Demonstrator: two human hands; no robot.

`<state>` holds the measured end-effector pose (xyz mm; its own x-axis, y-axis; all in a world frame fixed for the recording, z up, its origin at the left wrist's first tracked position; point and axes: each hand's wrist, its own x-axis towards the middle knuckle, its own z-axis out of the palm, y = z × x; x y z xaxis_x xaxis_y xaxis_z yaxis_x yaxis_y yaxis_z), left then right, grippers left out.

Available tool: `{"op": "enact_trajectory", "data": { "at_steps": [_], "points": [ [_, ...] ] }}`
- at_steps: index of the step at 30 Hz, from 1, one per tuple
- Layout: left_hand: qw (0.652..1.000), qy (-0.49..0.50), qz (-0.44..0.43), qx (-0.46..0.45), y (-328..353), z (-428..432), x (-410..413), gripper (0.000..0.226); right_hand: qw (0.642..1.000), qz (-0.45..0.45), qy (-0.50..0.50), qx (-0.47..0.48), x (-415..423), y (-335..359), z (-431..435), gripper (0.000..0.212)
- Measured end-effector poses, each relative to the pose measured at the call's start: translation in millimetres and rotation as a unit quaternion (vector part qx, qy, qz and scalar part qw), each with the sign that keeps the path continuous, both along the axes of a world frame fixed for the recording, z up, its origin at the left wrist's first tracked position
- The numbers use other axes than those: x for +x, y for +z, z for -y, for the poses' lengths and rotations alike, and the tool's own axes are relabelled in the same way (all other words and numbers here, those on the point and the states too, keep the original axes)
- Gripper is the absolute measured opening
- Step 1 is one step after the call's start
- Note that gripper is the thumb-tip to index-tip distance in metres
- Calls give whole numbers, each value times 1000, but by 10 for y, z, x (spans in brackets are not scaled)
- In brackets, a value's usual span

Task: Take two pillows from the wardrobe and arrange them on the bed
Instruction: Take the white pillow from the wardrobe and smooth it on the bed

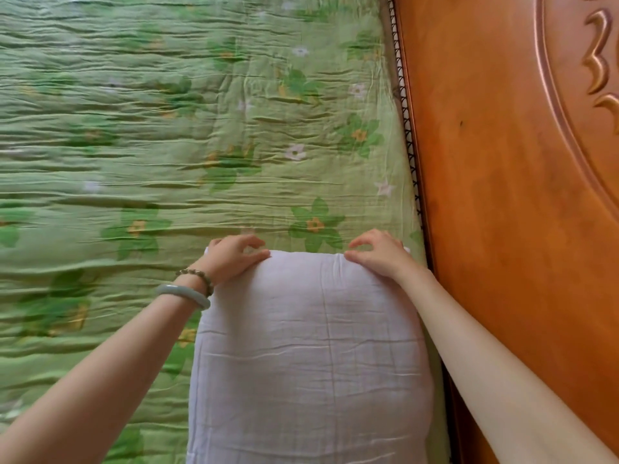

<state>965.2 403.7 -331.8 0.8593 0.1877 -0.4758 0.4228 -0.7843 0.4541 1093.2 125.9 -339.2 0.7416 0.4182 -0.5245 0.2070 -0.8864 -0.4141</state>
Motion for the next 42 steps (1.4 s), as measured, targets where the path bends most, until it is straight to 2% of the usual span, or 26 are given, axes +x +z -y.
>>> {"op": "enact_trajectory", "data": {
  "at_steps": [2,5,7,8,11,13,16,18,21,22,25,30,36,39,41,42],
  "points": [
    [999,-24,-42,-6,-31,32,30,27,999,-47,-2,-16,1,-21,-41,27],
    [996,22,72,49,-73,-57,61,14,994,-18,-81,73,62,-35,-90,11],
    [981,37,148,121,-126,-60,68,12,988,65,-120,76,30,-100,-96,10],
    [976,25,150,159,-152,-18,92,14,985,113,-114,64,-6,-144,-104,11],
    [965,-3,79,249,-142,239,159,24,976,212,22,-34,-139,-170,-210,23],
    [965,23,96,243,-18,455,129,36,959,277,31,-49,-235,-39,-299,28],
    [951,-36,225,208,139,864,-246,56,929,367,15,32,-582,205,-354,44],
    [941,-108,256,194,86,1054,-617,60,934,351,68,28,-954,216,-310,51],
    [951,-123,192,209,-162,1085,-978,66,965,236,102,-50,-1350,5,-115,62],
    [955,-120,171,210,-239,1073,-1010,68,966,228,101,-69,-1393,-109,-50,64],
    [961,-137,130,200,-473,1081,-993,71,964,232,96,-84,-1411,-375,15,66],
    [963,-125,136,195,-830,1037,-804,70,957,275,68,-65,-1277,-734,-45,65],
    [977,-96,67,177,-404,1051,-656,68,971,204,82,-93,-1122,-436,-120,63],
    [982,-53,136,118,17,897,-952,73,973,227,44,0,-1357,-15,31,65],
    [970,-26,208,124,127,784,-1325,68,959,281,38,32,-1688,153,198,65],
    [967,-26,215,132,124,780,-1536,68,955,292,50,31,-1884,172,272,66]
  ]
}}
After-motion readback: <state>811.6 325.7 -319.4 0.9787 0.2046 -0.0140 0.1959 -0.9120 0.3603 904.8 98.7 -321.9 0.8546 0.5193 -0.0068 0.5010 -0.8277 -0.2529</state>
